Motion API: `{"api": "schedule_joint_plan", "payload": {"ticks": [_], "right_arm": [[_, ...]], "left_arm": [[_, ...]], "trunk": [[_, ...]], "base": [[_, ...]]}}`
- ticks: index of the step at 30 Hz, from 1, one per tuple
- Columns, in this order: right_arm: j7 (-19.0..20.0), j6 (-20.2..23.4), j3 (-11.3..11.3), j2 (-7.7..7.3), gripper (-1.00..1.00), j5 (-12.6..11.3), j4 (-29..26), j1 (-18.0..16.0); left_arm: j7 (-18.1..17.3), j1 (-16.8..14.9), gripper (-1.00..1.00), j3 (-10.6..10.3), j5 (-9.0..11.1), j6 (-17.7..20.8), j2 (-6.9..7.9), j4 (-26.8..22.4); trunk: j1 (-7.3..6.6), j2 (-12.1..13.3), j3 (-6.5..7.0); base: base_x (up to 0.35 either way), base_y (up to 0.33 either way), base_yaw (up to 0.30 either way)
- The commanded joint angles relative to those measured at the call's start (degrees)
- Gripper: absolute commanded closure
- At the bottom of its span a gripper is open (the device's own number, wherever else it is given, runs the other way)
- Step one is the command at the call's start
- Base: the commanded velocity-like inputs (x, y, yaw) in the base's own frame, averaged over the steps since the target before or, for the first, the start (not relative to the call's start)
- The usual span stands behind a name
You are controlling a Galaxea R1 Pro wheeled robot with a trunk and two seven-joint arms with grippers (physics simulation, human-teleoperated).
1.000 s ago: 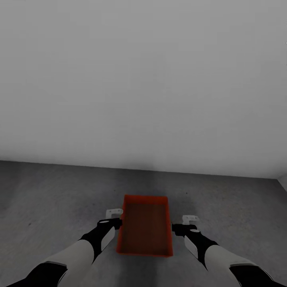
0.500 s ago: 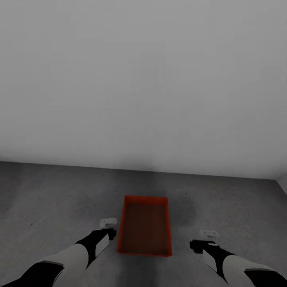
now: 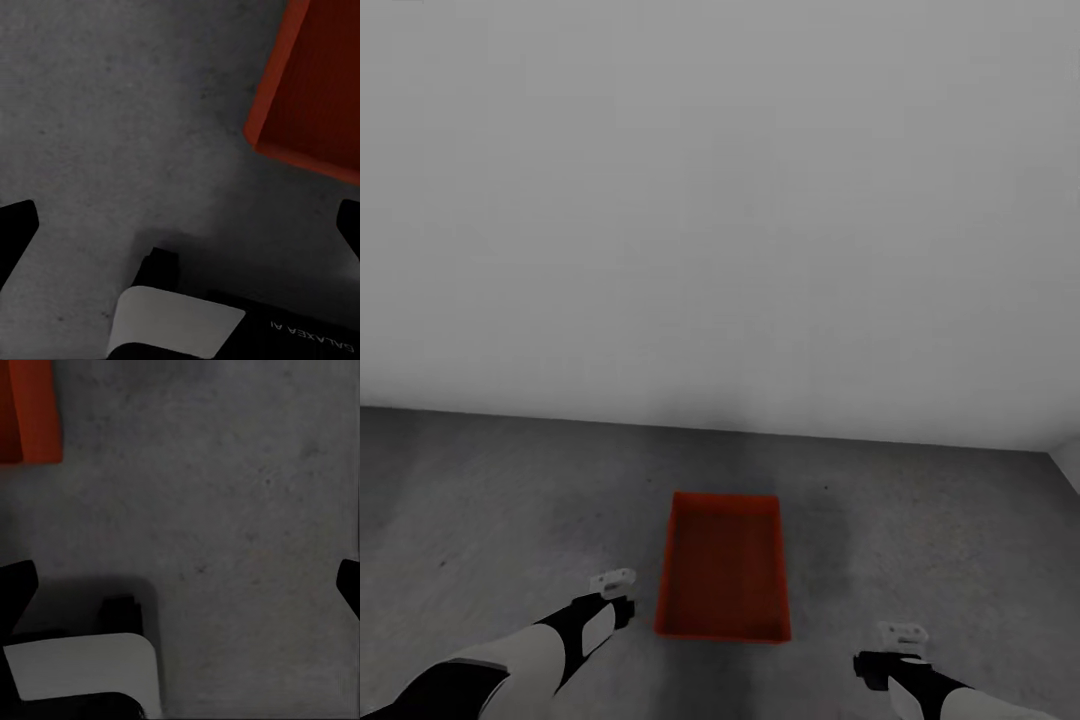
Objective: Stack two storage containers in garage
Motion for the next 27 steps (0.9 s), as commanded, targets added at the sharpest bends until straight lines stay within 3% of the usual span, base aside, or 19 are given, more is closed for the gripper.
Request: {"api": "schedule_joint_plan", "payload": {"ticks": [1, 5, 16, 23, 27], "right_arm": [[-0.1, 0.0, 0.2, -0.08, -1.00, -0.3, 0.1, 0.6], [-0.1, -0.3, 0.3, -0.20, -1.00, -0.2, 0.1, 3.9], [-0.3, -0.6, 0.4, -0.22, -1.00, -0.1, 0.1, 12.1], [-0.4, -1.6, 0.5, -0.21, -1.00, -0.1, 0.1, 13.8], [-0.7, -1.9, 0.5, -0.10, -1.00, -0.1, 0.1, 13.9]], "left_arm": [[0.2, 0.0, -1.00, -0.5, 0.5, 0.2, 0.39, 0.0], [0.2, 0.3, -1.00, -0.5, 0.5, 0.1, 1.80, 0.0], [0.1, 4.4, -1.00, -0.5, 0.6, 0.0, 2.17, 0.0], [0.1, 6.4, -1.00, -0.5, 0.7, -0.5, 2.17, 0.0], [0.1, 6.8, -1.00, -0.5, 0.7, -2.9, 2.18, 0.0]], "trunk": [[-0.22, 0.4, 0.15], [-1.10, 2.0, 0.86], [-3.52, 6.4, 2.84], [-5.05, 9.2, 4.10], [-5.49, 10.0, 4.46]], "base": [[0.000, 0.000, 0.000], [0.000, 0.000, 0.000], [0.000, 0.000, 0.000], [0.000, 0.000, 0.000], [0.000, 0.000, 0.000]]}}
